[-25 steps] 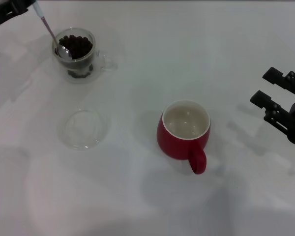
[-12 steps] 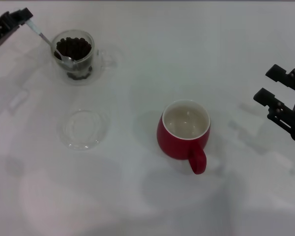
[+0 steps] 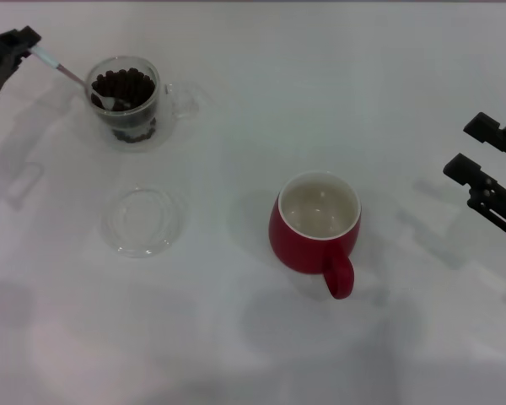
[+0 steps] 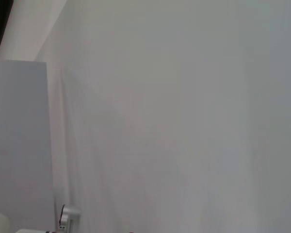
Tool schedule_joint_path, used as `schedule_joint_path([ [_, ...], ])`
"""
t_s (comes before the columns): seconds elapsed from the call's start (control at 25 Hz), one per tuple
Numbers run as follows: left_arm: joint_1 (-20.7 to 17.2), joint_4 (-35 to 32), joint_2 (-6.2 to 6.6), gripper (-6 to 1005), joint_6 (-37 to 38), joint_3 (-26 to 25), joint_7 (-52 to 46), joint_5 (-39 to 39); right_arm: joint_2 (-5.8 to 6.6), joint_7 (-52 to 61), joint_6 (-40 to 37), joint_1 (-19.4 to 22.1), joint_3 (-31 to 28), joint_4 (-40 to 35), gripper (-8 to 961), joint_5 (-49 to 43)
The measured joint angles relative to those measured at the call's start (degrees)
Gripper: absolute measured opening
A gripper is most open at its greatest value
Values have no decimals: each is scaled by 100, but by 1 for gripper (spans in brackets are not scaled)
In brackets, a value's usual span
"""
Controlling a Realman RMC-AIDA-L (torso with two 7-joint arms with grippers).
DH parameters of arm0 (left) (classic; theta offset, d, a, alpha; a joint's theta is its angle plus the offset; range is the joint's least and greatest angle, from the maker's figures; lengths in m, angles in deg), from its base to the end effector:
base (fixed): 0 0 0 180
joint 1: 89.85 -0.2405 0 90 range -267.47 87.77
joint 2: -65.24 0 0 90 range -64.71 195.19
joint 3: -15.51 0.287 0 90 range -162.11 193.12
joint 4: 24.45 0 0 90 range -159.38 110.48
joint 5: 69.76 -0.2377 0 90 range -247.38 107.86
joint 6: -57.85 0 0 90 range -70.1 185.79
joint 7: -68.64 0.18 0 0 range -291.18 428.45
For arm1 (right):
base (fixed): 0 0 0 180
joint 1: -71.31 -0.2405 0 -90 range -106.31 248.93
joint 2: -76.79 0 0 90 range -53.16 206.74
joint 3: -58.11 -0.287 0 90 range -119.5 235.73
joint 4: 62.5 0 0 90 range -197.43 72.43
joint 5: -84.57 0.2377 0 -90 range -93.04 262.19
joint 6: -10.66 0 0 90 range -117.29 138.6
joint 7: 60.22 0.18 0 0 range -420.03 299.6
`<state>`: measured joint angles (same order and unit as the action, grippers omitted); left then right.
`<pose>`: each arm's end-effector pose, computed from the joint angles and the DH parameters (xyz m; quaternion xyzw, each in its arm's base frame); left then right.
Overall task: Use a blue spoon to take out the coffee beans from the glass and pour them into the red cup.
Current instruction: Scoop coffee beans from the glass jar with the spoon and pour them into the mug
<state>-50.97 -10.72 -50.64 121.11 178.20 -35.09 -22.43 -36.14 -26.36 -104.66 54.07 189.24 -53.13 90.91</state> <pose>-0.3616 0.4481 -0.0255 -0.5962 -0.6246 -0.4247 0.2722 0.3542 0.2275 -0.0117 -0.8255 0.1408 0.4624 0.2914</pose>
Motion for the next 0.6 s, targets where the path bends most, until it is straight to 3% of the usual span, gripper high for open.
schedule_joint_path([
  [0.2,-220,-294,142,129,54,-3,-89,501,12,0,-4,8,0,10,579,11],
  [0.6,-420,-312,251,129,695,-7,-276,952,37,5,40,-53,0,13,579,87],
])
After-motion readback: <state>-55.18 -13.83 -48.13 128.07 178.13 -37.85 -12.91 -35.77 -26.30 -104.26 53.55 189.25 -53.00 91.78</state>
